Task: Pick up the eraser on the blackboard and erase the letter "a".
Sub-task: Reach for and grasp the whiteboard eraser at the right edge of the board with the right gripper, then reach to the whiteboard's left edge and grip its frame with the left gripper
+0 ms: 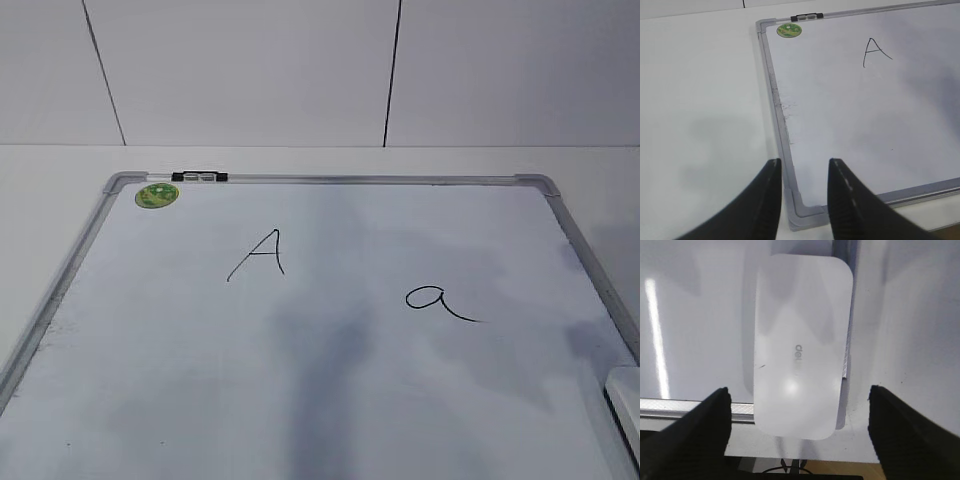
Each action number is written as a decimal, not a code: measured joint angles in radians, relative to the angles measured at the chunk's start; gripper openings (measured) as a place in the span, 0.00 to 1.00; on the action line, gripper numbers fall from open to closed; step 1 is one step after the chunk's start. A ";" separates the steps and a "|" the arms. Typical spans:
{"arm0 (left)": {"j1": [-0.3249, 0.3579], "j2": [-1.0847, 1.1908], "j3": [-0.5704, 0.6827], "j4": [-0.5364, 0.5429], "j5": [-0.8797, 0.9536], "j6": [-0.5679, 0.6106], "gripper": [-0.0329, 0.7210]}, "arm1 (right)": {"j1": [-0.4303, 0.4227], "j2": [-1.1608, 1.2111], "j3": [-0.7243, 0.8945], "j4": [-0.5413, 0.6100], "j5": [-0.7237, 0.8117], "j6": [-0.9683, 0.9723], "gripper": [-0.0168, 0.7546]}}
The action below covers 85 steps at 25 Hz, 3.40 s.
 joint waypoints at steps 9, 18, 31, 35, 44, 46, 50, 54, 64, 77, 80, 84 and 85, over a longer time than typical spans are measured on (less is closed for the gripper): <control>0.000 0.000 0.000 0.000 0.000 0.000 0.36 | 0.000 0.025 0.044 -0.018 -0.077 0.000 0.89; 0.000 0.000 0.000 0.000 0.000 0.000 0.36 | 0.000 0.091 0.044 -0.008 -0.119 0.002 0.88; 0.000 0.000 0.000 0.000 0.000 0.000 0.36 | 0.031 0.171 0.044 0.003 -0.149 0.014 0.87; 0.000 0.000 0.000 0.000 0.000 0.000 0.36 | 0.031 0.185 0.044 -0.001 -0.151 0.027 0.87; 0.000 0.000 0.000 0.000 0.000 0.000 0.36 | 0.031 0.206 0.044 -0.006 -0.166 0.053 0.87; 0.000 0.000 0.000 0.000 0.000 0.000 0.36 | 0.031 0.226 0.044 -0.006 -0.169 0.055 0.87; 0.000 0.000 0.000 0.000 0.000 0.000 0.36 | 0.031 0.257 0.044 -0.006 -0.174 0.060 0.87; 0.000 0.000 0.000 0.000 0.000 0.000 0.36 | 0.031 0.263 0.044 -0.009 -0.176 0.062 0.87; 0.000 0.000 0.000 0.000 0.000 0.000 0.36 | 0.031 0.263 0.044 -0.014 -0.176 0.062 0.78; 0.000 0.000 0.000 0.000 0.000 0.000 0.36 | 0.031 0.263 0.044 -0.018 -0.176 0.065 0.76; 0.000 0.000 0.000 0.000 0.000 0.000 0.36 | 0.031 0.263 0.044 -0.018 -0.176 0.065 0.76; 0.000 0.000 0.000 0.000 0.000 0.000 0.36 | 0.031 0.263 0.044 -0.018 -0.176 0.066 0.76; 0.000 0.000 0.000 0.000 0.000 0.000 0.36 | 0.031 0.263 0.042 -0.018 -0.176 0.066 0.76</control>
